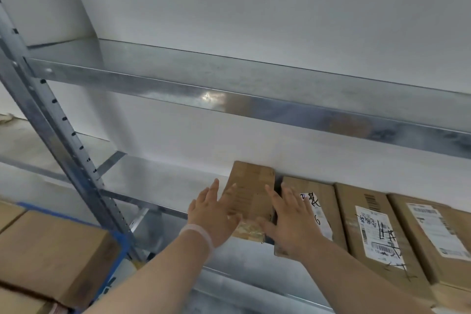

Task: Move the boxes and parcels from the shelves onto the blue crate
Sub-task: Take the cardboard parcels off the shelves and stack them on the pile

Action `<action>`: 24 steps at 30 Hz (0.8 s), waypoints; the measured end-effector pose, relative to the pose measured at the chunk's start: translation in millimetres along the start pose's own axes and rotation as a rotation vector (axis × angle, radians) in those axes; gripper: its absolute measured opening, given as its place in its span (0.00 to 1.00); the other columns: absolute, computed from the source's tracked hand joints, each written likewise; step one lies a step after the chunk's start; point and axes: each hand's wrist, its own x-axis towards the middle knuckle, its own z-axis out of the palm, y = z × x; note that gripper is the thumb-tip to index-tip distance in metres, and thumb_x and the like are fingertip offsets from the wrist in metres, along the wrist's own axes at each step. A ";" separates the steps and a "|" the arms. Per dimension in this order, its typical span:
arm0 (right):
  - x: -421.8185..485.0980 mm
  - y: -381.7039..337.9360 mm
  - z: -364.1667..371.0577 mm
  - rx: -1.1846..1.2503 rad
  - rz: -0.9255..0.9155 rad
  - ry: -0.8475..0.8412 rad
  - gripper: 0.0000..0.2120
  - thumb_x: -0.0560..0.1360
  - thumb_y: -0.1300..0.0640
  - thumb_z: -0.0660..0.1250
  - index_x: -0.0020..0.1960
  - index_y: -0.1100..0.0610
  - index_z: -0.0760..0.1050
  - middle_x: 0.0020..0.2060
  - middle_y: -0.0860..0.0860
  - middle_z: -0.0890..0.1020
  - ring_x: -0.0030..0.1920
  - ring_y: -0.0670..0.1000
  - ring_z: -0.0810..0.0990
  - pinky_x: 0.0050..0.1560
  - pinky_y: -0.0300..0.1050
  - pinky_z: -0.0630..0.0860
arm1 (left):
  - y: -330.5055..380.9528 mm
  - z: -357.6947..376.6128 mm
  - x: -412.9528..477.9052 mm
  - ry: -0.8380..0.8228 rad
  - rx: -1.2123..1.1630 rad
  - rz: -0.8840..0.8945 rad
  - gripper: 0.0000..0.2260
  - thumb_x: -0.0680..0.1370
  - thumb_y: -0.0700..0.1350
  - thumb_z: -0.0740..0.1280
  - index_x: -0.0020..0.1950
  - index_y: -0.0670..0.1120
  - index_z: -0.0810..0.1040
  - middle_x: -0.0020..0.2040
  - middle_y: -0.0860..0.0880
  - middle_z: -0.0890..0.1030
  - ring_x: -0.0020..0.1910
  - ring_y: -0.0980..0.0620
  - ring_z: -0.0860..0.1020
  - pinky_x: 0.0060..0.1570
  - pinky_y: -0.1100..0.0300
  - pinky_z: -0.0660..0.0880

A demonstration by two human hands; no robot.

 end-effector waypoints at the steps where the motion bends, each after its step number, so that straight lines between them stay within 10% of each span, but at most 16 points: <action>1: 4.6 3.1 0.7 0.004 0.006 -0.015 0.37 0.77 0.32 0.53 0.79 0.43 0.41 0.79 0.54 0.46 0.79 0.54 0.42 0.77 0.58 0.40 | 1.6 0.8 3.5 -0.010 -0.008 -0.007 0.32 0.79 0.64 0.54 0.78 0.62 0.42 0.81 0.50 0.42 0.79 0.45 0.47 0.75 0.45 0.52; 17: 65.7 3.0 22.3 -0.084 0.019 -0.133 0.47 0.63 0.29 0.27 0.79 0.44 0.39 0.77 0.57 0.58 0.79 0.57 0.44 0.75 0.60 0.34 | 3.6 27.3 60.8 -0.122 -0.358 -0.095 0.32 0.78 0.64 0.60 0.78 0.63 0.51 0.80 0.53 0.48 0.76 0.45 0.59 0.74 0.49 0.61; 24: 74.2 -14.4 22.8 -0.096 -0.054 -0.161 0.38 0.74 0.30 0.37 0.79 0.45 0.38 0.78 0.59 0.55 0.79 0.57 0.41 0.74 0.59 0.31 | -13.9 32.8 53.1 -0.027 -0.469 -0.159 0.32 0.77 0.63 0.63 0.78 0.60 0.56 0.74 0.52 0.59 0.68 0.47 0.70 0.68 0.52 0.69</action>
